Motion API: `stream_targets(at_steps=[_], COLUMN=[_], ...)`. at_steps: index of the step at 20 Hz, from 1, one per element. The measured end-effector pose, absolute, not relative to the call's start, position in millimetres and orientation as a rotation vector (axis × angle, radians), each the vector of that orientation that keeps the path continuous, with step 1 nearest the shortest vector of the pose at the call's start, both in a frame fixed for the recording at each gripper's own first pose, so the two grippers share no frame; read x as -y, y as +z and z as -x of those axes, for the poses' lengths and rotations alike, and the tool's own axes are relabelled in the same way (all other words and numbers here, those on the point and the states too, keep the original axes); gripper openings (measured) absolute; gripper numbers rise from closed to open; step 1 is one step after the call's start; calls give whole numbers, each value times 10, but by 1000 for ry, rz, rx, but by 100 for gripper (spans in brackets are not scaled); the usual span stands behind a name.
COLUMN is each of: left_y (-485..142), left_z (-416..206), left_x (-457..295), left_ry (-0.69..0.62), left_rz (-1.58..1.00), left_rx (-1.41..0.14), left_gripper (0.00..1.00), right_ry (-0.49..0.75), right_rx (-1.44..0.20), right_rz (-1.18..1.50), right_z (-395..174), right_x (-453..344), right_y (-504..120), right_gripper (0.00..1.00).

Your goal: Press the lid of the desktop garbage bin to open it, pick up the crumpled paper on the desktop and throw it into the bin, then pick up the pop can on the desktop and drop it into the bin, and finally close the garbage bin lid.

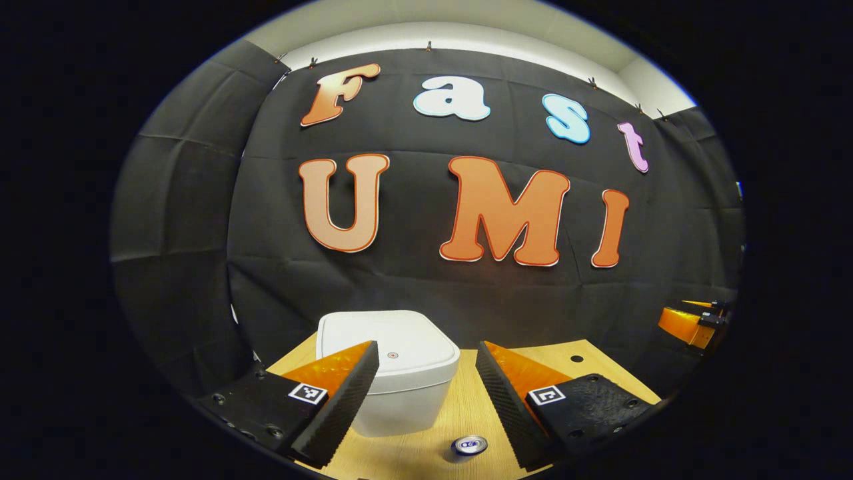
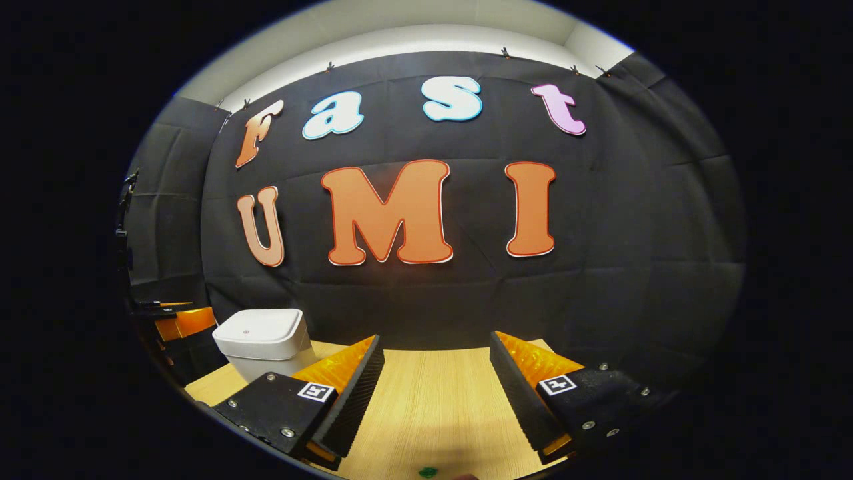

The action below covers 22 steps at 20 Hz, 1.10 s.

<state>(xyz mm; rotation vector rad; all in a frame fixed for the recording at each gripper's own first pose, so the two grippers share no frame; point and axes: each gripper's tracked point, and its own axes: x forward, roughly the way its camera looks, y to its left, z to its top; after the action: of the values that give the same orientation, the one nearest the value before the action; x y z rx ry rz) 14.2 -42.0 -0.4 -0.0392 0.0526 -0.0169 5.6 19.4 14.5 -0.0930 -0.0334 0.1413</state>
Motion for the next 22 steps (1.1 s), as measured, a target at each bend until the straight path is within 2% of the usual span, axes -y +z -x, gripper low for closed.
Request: stream_targets(at_steps=[1,5,6,7,8,12,16,21,22], left_y=[-17,-45,-47,-44,-48,-63,-62,-62,-74], left_z=[-145,-166,-168,-173,-170,-172,-182,-183,-206], left_x=[411,448,461,468,471,507,408,323,324], left_ry=[-16,-25,-26,-27,-30,-53,-23,-6,-11], left_rz=[39,46,46,46,46,47,40,59,58], left_rx=[-57,-68,-69,-70,-71,-77,-82,-83,-88], left_gripper=[94,94,93,93,94,93,82,52,49], right_ry=[142,146,146,148,150,180,189,199,201], right_rx=[34,21,20,18,16,21,20,9,9], right_rz=[95,94,96,98,98,82,75,87,85], right_z=[-57,-68,-70,-70,-79,-85,-126,-144,-144], right_x=[-195,-200,-196,-195,-203,-265,-301,-317,-322], right_y=[152,116,108,100,95,120,123,97,95], right_gripper=[95,96,100,100,95,95,96,96,95])
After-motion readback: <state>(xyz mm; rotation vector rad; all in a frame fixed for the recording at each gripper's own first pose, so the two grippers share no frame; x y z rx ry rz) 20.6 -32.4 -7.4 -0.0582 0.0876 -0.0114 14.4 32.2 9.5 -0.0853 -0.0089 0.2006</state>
